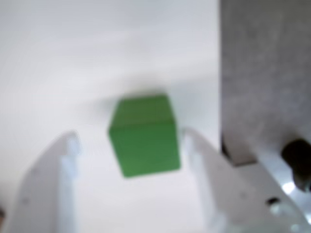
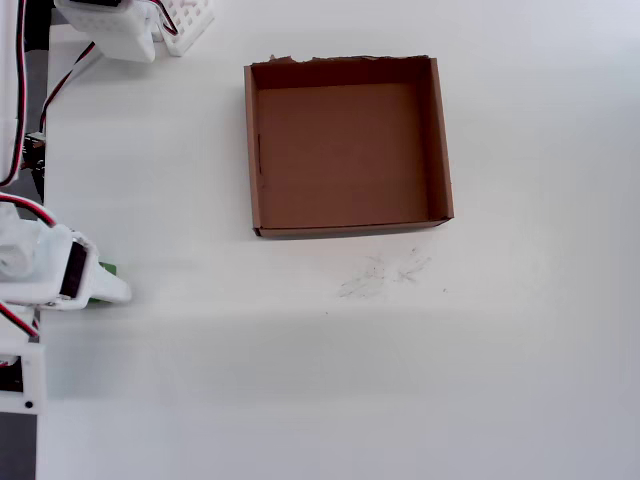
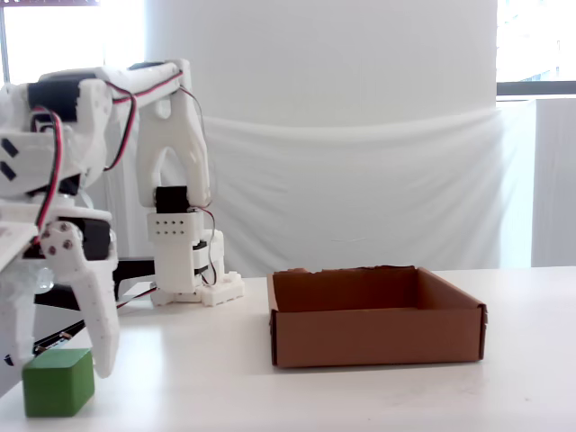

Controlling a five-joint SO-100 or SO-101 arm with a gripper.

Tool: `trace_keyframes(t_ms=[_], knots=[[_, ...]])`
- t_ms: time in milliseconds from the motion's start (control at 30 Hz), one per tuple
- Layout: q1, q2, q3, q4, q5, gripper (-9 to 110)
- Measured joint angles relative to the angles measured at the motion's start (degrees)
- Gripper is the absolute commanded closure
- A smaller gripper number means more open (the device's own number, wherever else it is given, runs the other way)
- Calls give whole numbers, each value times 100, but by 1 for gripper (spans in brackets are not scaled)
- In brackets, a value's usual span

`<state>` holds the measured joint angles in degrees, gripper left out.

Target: Grasp a green cube and put it in a box.

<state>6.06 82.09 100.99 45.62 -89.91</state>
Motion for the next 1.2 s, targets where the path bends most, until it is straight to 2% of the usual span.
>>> trace_keyframes(t_ms=[733, 1100, 1200], knots=[[-9, -149, 606, -879, 0, 85], [-9, -149, 606, -879, 0, 86], [-62, -149, 527, -562, 0, 86]])
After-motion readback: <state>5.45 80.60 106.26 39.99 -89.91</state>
